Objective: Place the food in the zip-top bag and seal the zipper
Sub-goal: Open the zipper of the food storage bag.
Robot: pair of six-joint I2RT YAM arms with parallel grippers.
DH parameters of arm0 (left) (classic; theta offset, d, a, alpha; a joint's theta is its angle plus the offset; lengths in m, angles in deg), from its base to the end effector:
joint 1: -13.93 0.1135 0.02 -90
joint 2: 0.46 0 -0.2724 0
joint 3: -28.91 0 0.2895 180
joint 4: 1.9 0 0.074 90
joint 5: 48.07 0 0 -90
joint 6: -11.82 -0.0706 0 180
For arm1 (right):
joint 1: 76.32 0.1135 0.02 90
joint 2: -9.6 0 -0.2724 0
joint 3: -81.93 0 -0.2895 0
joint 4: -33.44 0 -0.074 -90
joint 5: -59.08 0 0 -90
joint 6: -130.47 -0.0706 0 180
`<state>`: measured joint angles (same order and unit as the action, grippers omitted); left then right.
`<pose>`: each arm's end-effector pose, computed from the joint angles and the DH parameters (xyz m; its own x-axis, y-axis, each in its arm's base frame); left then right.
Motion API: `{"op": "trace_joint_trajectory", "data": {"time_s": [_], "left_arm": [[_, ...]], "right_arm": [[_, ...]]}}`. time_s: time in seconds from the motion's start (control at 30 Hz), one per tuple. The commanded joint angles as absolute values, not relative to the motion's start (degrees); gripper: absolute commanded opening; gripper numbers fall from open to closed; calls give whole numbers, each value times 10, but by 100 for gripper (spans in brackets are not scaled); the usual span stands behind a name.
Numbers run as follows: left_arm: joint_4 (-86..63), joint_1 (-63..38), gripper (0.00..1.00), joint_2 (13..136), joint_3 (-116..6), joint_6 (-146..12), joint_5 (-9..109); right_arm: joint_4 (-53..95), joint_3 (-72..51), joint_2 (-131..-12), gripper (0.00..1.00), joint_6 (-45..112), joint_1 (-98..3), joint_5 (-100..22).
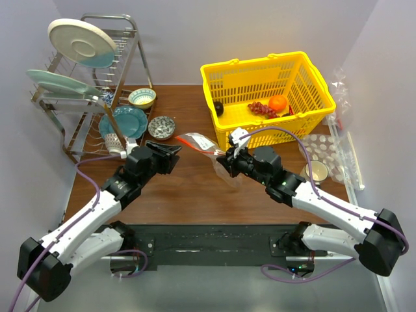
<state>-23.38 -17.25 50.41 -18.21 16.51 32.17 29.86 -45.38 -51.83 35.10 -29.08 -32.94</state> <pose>0.2345 -0.1279 0.2447 -0.3480 -0.9375 0.0019 -0.3944 0.1445 -0.9075 0.2135 0.2345 0.2779 -0.2151 -0.0948 -0.9720 -0.7402 0.6650 0.0989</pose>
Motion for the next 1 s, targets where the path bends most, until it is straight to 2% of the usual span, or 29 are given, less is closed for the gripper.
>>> {"op": "trace_joint_trajectory", "data": {"time_s": [0.0, 0.97], "left_arm": [[-212, -169, 50, 514, -205, 184, 308], [-169, -168, 49, 572, -227, 196, 315]], "right_arm": [[316, -449, -503, 0, 356, -288, -324], [311, -453, -498, 0, 358, -287, -329]]}}
